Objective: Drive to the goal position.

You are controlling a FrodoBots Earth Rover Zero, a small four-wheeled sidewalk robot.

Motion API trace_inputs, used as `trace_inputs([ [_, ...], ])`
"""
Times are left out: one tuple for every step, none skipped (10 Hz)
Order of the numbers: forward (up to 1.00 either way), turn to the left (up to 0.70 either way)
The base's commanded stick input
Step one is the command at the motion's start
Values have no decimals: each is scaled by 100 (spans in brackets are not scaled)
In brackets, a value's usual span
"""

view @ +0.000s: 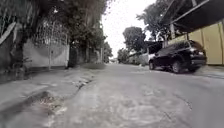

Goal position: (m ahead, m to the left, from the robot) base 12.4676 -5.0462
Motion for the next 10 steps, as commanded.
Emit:
trace_inputs([
  [100, 0],
  [100, 0],
  [100, 0],
  [100, 0],
  [100, 0],
  [100, 0],
  [100, 0],
  [100, 0],
  [100, 0],
  [100, 0],
])
